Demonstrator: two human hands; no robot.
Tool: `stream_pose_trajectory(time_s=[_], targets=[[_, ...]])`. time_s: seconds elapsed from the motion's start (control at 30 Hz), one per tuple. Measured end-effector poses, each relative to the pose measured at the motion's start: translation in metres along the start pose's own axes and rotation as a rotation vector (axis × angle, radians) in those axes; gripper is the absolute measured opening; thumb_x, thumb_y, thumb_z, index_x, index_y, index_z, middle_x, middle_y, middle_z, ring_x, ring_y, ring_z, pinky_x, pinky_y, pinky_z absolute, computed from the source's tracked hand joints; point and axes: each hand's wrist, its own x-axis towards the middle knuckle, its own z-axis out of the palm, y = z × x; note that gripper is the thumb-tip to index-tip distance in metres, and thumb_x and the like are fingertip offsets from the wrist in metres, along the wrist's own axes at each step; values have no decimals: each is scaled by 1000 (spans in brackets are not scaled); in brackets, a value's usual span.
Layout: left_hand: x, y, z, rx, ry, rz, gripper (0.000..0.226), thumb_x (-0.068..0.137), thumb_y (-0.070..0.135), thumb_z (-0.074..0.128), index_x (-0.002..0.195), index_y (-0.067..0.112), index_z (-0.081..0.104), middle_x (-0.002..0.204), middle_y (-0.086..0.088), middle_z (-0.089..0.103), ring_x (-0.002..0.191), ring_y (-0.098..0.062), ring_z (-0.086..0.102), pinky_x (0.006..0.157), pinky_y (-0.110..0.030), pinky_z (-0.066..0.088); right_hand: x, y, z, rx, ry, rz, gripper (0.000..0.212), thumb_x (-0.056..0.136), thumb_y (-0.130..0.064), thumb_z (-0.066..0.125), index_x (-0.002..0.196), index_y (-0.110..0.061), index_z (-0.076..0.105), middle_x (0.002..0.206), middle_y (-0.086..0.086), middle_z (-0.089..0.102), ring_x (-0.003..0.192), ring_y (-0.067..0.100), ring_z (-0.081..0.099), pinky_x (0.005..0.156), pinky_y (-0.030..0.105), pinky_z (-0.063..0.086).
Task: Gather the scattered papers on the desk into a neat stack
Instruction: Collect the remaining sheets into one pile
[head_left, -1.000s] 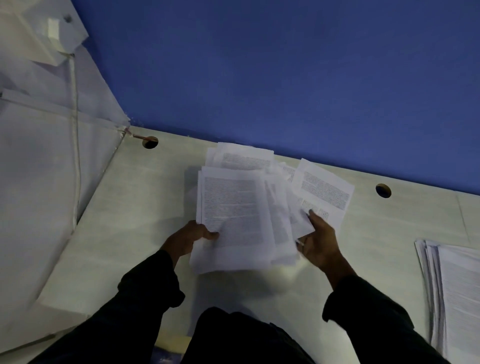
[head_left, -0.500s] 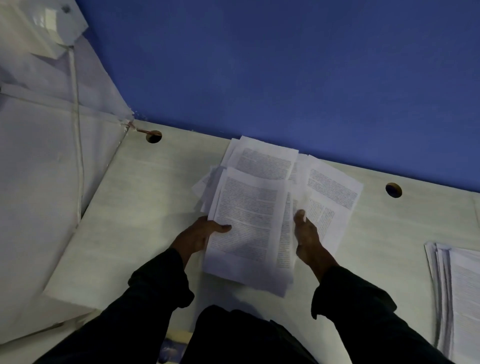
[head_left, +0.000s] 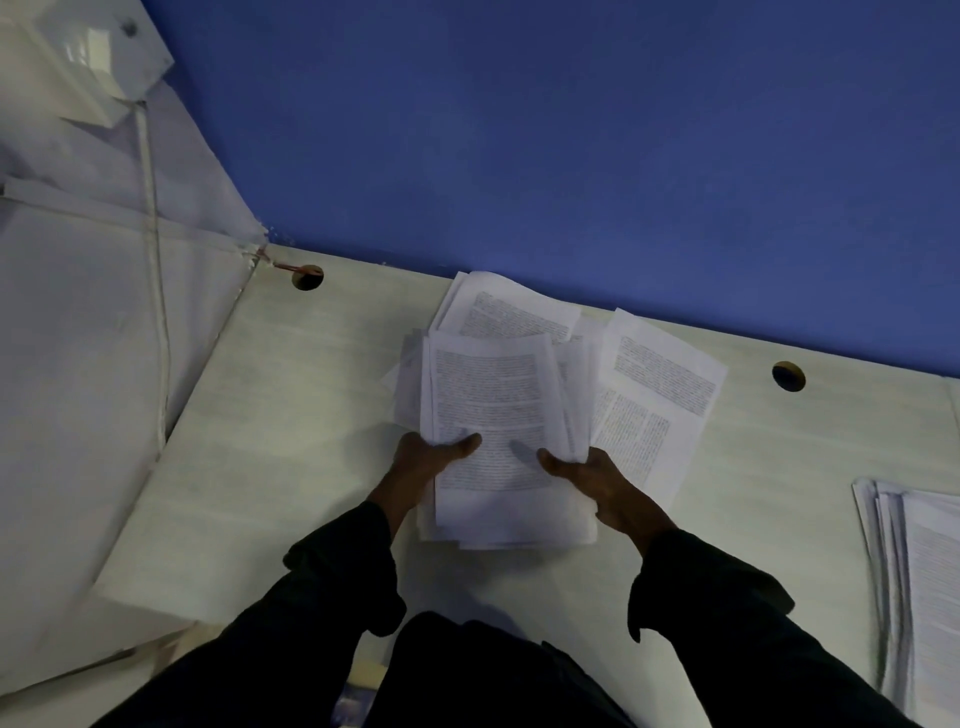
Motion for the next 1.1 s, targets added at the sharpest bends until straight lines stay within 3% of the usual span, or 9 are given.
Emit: stream_pose_trajectory(time_s=[0.17,0.3,0.37,0.43,0.57,0.7,0.9,1.0,1.1], targets=[[9,9,-23,174,-64,31,63,73,17,91,129,5,66,125,-9,69,108,-20,66,99,-32,51,6,-6,-7,146,39,-17,43,77,-21,88,118,-15,73,119,6,77,107,23,74,96,40,58],[21,28,-45,462,-209,81,102,50,48,99,138,14,60,133,-6,66,123,-25,62,107,-49,49,12,-23,-16,247,112,-22,47,77,-23,89,120,-12,74,115,10,78,103,30,76,86,46,63],[24,42,-43,487,-232,113,95,64,31,96,145,12,51,139,-6,61,128,-24,56,112,-44,44,12,-34,-12,256,59,-73,49,77,-22,90,123,-15,73,118,5,78,104,25,76,78,38,64],[31,54,-36,465,-229,137,78,74,15,90,143,10,53,136,-7,61,123,-22,57,112,-41,44,16,-43,-7,259,18,-121,54,76,-19,91,126,-16,72,121,2,77,110,23,74,87,40,62],[55,63,-16,685,65,221,58,79,32,84,129,10,63,128,-4,61,121,-24,58,100,-35,49,32,-51,5,284,73,-93,48,76,-8,90,121,-10,73,118,7,78,112,28,73,102,50,56],[71,76,0,1060,287,244,67,80,56,76,132,19,56,151,-19,32,138,-40,31,112,-53,36,44,-53,18,357,147,-82,52,76,-7,90,124,-8,71,114,7,79,107,30,74,93,49,61],[85,110,9,919,192,141,92,74,61,80,142,15,38,145,-18,40,131,-38,46,101,-45,45,58,-64,41,373,163,-118,41,76,-9,90,111,-17,70,104,2,78,99,25,72,72,35,62],[88,116,5,657,83,82,99,77,50,83,148,9,29,145,-13,48,130,-33,51,93,-37,45,66,-67,44,335,187,-100,42,73,-5,90,107,-17,68,108,4,74,101,25,70,81,42,61],[89,109,-6,685,35,19,88,74,63,79,139,12,49,137,-11,60,113,-27,59,88,-35,48,65,-64,33,315,180,-81,49,68,1,90,113,-7,71,112,12,76,105,34,71,92,52,60]])
